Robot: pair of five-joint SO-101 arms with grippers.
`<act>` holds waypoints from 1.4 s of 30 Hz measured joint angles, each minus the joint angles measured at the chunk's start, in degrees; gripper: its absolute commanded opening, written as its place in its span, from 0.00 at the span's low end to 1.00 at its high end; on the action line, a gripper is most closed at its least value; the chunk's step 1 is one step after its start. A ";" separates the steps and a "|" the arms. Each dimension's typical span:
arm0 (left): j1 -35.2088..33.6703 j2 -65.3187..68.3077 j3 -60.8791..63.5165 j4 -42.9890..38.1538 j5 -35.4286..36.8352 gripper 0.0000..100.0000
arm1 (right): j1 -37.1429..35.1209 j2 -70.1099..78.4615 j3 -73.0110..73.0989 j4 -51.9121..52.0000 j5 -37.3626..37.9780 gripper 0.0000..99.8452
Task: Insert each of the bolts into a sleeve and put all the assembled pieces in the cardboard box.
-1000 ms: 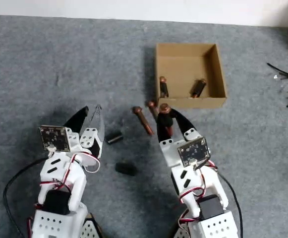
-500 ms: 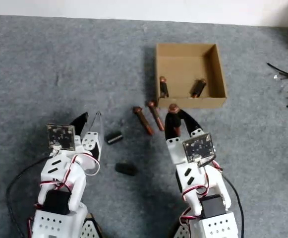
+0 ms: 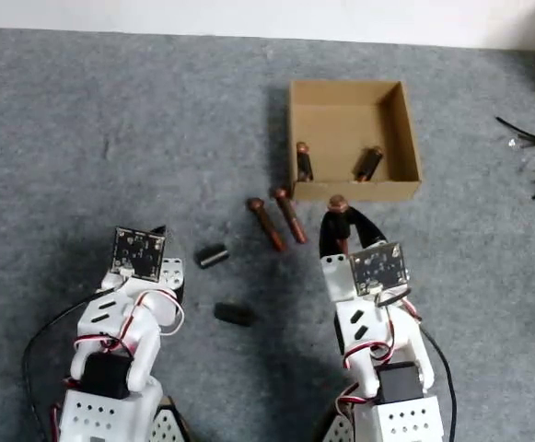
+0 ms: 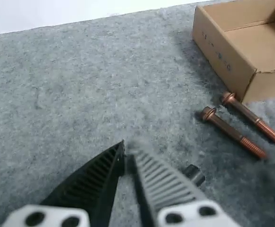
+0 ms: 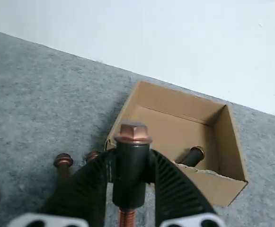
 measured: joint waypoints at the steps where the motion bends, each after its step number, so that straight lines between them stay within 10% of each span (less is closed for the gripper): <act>1: 0.00 0.00 0.00 0.00 0.00 0.01 | 0.00 0.00 0.00 0.00 0.00 0.00; 16: 0.00 0.00 0.00 0.00 0.00 0.01 | 0.26 7.65 -3.25 -0.26 -2.11 0.00; 27: 0.00 0.00 0.00 0.00 0.00 0.01 | 0.09 54.24 -30.07 -16.53 -3.52 0.00; 42: 0.00 0.00 0.00 0.00 0.00 0.01 | 7.12 113.32 -69.98 -18.02 -26.46 0.00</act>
